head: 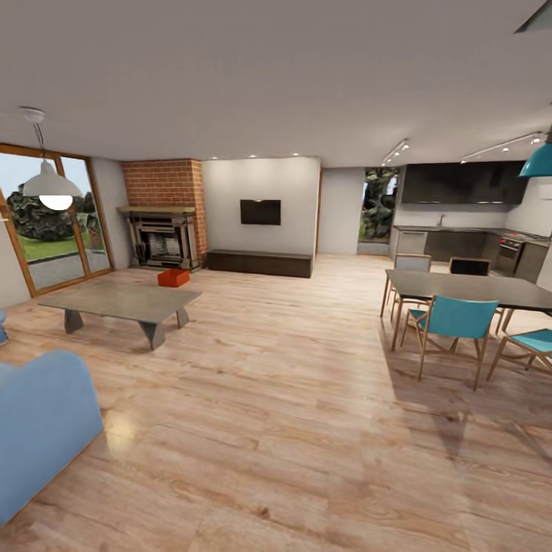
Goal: Move the two storage containers from the living room to the garage. In the garage, place one container on the floor and stack the other container on top of it (either order is fine).
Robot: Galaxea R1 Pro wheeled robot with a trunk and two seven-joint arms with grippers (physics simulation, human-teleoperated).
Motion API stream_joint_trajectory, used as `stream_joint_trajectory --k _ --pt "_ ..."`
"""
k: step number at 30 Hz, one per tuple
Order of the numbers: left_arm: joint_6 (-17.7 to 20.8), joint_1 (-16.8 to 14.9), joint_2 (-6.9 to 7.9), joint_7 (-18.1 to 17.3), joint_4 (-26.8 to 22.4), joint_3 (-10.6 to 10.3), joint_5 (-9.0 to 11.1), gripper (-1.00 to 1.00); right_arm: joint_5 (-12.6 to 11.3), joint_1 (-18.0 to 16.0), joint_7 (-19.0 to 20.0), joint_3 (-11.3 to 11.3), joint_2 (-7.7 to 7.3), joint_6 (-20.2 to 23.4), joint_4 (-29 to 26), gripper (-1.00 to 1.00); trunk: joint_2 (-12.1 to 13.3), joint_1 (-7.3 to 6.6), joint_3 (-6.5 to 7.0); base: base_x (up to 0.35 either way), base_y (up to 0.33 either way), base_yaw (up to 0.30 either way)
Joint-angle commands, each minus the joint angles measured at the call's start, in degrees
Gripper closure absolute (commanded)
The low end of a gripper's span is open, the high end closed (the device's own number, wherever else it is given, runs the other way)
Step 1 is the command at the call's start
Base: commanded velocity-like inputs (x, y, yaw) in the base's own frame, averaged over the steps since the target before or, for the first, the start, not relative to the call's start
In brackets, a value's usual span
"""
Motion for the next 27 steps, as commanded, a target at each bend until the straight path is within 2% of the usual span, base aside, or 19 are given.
stream_joint_trajectory --k 1,27 --pt "-0.02 -0.01 0.02 0.08 0.01 0.30 0.16 -1.00 -0.06 -0.05 -0.15 0.37 0.07 -0.26 0.18 -1.00 -0.03 0.05 -0.02 0.323 0.000 0.000" --pt "-0.06 -0.01 -0.03 0.08 0.00 0.30 0.16 -1.00 -0.06 -0.05 -0.15 0.28 0.02 -0.21 0.18 -1.00 -0.03 0.05 -0.02 0.323 0.000 0.000"
